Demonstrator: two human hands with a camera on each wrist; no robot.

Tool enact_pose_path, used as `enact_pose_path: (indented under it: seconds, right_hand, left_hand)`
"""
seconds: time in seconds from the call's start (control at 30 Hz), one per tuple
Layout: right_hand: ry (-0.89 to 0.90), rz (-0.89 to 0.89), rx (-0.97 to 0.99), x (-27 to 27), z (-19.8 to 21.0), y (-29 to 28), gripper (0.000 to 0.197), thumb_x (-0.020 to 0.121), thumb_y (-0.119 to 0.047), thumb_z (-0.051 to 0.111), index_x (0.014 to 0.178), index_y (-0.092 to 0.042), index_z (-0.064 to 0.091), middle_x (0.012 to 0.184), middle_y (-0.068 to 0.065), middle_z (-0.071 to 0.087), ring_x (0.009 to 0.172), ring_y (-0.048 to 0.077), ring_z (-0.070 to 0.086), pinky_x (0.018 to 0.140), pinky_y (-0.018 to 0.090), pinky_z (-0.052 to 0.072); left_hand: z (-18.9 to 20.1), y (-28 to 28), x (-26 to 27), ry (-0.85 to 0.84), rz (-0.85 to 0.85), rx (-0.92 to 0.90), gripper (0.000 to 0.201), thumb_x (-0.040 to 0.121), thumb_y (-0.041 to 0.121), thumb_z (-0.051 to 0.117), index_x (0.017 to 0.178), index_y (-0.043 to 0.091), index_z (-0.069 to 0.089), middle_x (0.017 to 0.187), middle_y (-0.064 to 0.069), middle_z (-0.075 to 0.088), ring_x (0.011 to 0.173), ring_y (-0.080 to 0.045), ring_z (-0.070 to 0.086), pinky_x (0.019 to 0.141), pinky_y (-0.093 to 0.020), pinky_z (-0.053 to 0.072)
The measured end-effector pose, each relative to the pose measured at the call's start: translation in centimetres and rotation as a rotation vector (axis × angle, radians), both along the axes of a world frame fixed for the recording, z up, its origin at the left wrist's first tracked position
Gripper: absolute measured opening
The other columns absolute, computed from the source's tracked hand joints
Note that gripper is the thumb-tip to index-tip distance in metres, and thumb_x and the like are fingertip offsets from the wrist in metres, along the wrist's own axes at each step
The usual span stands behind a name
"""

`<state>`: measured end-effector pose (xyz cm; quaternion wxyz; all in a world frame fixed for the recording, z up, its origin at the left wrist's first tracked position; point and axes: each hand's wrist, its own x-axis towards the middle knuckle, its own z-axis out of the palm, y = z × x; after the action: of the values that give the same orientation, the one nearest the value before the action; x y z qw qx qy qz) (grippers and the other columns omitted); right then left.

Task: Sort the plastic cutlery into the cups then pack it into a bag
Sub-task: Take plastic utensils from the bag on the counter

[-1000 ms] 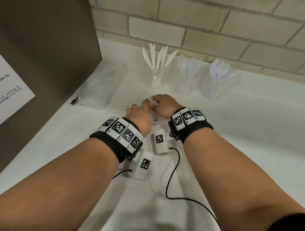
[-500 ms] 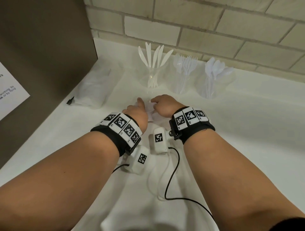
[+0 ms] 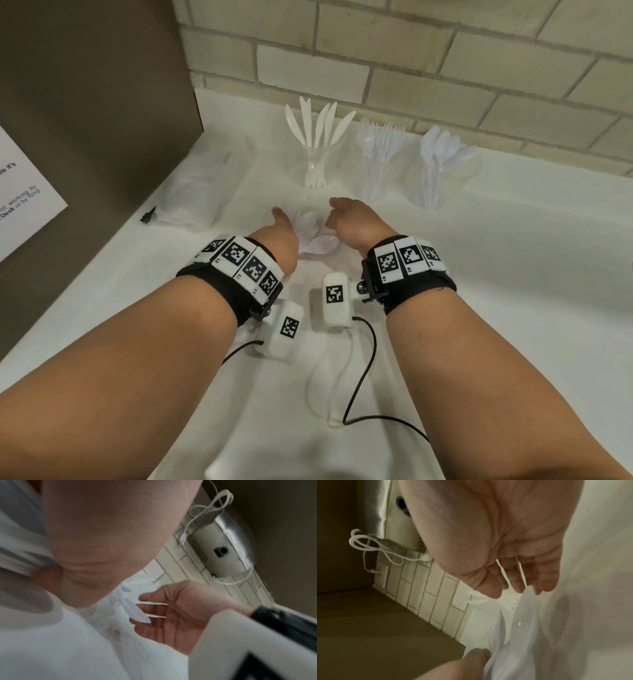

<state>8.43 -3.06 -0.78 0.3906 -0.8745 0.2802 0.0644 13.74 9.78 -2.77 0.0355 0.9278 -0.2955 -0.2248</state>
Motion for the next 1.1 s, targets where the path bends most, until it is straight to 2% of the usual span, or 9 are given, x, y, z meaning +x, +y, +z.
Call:
enact_pose_path:
  seconds: [0.13, 0.23, 0.37, 0.5, 0.6, 0.73, 0.83, 0.97, 1.1]
  right_hand:
    - [-0.023, -0.046, -0.027, 0.0, -0.5, -0.6, 0.047, 0.096, -0.010, 0.042, 0.143, -0.004, 0.040, 0.153, 0.007, 0.033, 0.138, 0.020, 0.035, 0.113, 0.033, 0.031]
    - [-0.150, -0.206, 0.155, -0.1, -1.0, -0.3, 0.044, 0.089, -0.028, 0.055, 0.127, -0.007, 0.054, 0.120, 0.001, 0.049, 0.101, 0.011, 0.053, 0.094, 0.029, 0.045]
    - [-0.228, -0.385, 0.405, -1.1, -0.6, 1.6, 0.095, 0.051, -0.074, 0.068, 0.121, -0.012, 0.055, 0.120, 0.007, 0.062, 0.107, 0.024, 0.062, 0.098, 0.042, 0.048]
    - [-0.195, -0.260, 0.726, -1.0, -0.6, 3.7, 0.082, 0.064, -0.060, 0.078, 0.123, -0.007, 0.058, 0.116, 0.013, 0.064, 0.097, 0.023, 0.062, 0.101, 0.039, 0.046]
    - [-0.211, -0.218, 0.941, -0.8, -0.5, 3.9, 0.061, 0.079, -0.046, 0.072, 0.126, -0.009, 0.059, 0.124, 0.012, 0.063, 0.112, 0.023, 0.060, 0.108, 0.042, 0.040]
    - [-0.309, -0.211, 1.127, -0.9, 0.5, 4.0, 0.036, 0.093, -0.030, 0.060, 0.117, -0.004, 0.060, 0.110, 0.013, 0.067, 0.105, 0.023, 0.065, 0.090, 0.035, 0.055]
    - [-0.371, -0.253, 1.125, -0.8, 1.1, 3.9, 0.030, 0.093, -0.028, 0.058, 0.109, -0.003, 0.061, 0.106, 0.013, 0.068, 0.102, 0.025, 0.065, 0.086, 0.036, 0.054]
    - [-0.443, -0.331, 1.111, -0.7, 1.1, 3.7, 0.052, 0.092, -0.030, 0.061, 0.125, 0.008, 0.053, 0.126, 0.024, 0.060, 0.117, 0.034, 0.060, 0.093, 0.043, 0.052]
    - [-0.485, -0.361, 1.037, -1.0, 1.4, 3.5, 0.023, 0.091, -0.021, 0.063, 0.100, 0.001, 0.063, 0.092, 0.017, 0.070, 0.091, 0.029, 0.070, 0.080, 0.041, 0.057]
  left_hand:
    - [0.8, 1.0, 0.4, 0.063, 0.052, -0.067, 0.082, 0.092, 0.009, 0.043, 0.146, -0.003, -0.018, 0.116, -0.020, 0.060, 0.103, -0.030, 0.061, 0.081, -0.032, 0.047]
    - [1.6, 1.9, 0.9, 0.144, 0.111, -0.148, 0.080, 0.092, 0.015, 0.047, 0.147, -0.003, -0.007, 0.126, -0.019, 0.052, 0.108, -0.030, 0.056, 0.076, -0.031, 0.042]
    - [2.2, 2.4, 0.9, 0.172, 0.153, -0.274, 0.080, 0.092, 0.017, 0.050, 0.148, -0.003, -0.004, 0.138, -0.021, 0.044, 0.114, -0.031, 0.053, 0.075, -0.028, 0.039]
    - [2.4, 1.6, 0.0, 0.154, 0.115, -0.443, 0.061, 0.089, 0.011, 0.053, 0.140, -0.005, 0.023, 0.115, -0.013, 0.053, 0.082, -0.018, 0.053, 0.058, -0.020, 0.039]
    - [2.8, 1.3, -0.4, 0.200, 0.067, -0.567, 0.052, 0.086, 0.007, 0.055, 0.132, -0.001, 0.034, 0.112, -0.010, 0.056, 0.097, -0.020, 0.057, 0.075, -0.028, 0.050]
    - [3.6, 1.6, -0.7, 0.216, -0.049, -0.633, 0.049, 0.088, 0.005, 0.053, 0.135, 0.006, 0.039, 0.121, -0.008, 0.057, 0.113, -0.021, 0.056, 0.094, -0.029, 0.046]
    - [3.7, 1.6, -0.8, 0.234, -0.057, -0.627, 0.058, 0.090, 0.016, 0.057, 0.141, 0.012, 0.030, 0.132, -0.012, 0.044, 0.120, -0.024, 0.049, 0.100, -0.032, 0.042]
    - [3.1, 1.6, -1.2, 0.082, -0.045, -0.554, 0.061, 0.090, 0.036, 0.055, 0.144, 0.027, 0.027, 0.139, -0.006, 0.022, 0.127, -0.029, 0.027, 0.111, -0.040, 0.027]
    - [3.2, 2.1, -0.9, 0.053, -0.093, -0.474, 0.065, 0.090, 0.052, 0.051, 0.147, 0.040, 0.021, 0.155, -0.005, -0.002, 0.139, -0.030, 0.013, 0.114, -0.041, 0.020]
